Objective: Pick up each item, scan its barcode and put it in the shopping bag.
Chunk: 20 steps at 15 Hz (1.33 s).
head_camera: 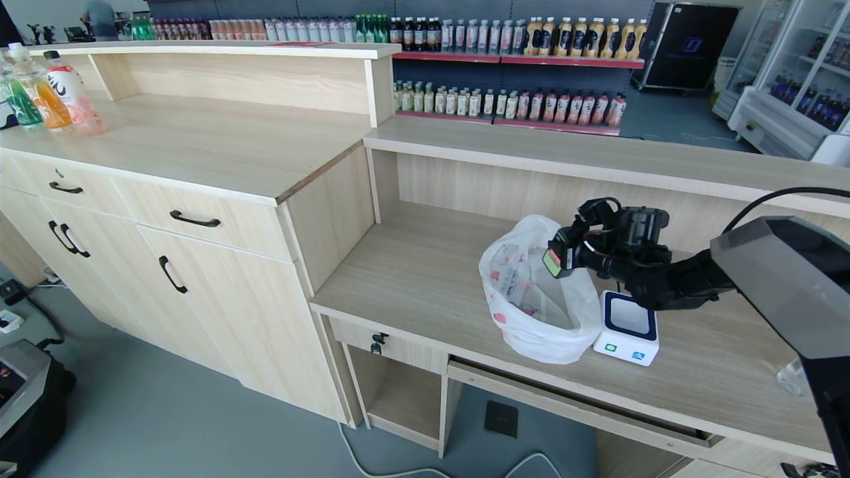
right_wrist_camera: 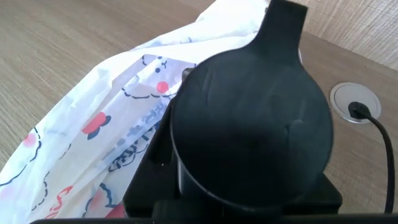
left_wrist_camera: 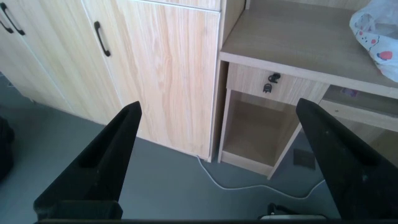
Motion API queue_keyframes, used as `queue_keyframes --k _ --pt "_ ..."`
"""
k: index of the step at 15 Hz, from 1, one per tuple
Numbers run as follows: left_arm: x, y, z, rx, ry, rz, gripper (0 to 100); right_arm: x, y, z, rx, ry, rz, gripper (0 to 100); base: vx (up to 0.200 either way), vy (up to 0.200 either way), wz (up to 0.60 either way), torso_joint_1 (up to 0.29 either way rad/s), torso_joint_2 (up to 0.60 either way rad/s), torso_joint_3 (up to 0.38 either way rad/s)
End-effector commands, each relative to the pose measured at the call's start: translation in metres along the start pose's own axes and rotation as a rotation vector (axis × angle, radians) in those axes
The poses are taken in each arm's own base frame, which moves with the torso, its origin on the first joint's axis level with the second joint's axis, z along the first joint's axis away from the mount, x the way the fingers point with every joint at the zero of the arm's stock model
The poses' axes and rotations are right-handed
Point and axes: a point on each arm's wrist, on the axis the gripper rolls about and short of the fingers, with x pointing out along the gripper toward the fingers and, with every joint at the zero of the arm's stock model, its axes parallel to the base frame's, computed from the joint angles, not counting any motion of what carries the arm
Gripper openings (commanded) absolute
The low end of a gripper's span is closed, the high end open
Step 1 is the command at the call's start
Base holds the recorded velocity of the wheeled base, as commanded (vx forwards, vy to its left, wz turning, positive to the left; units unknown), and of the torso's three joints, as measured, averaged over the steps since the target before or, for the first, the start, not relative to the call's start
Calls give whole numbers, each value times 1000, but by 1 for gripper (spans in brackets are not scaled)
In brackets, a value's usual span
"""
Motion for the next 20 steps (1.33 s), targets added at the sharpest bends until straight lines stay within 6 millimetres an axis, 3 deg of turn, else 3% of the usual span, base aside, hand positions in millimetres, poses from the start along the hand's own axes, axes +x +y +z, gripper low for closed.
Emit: queue_keyframes --k 1,20 --pt "0 0 0 0 0 0 100 10 0 -16 3 21 6 0 0 0 0 0 0 0" --pt "0 0 0 0 0 0 100 24 6 -38 10 70 42 0 0 0 0 0 0 0"
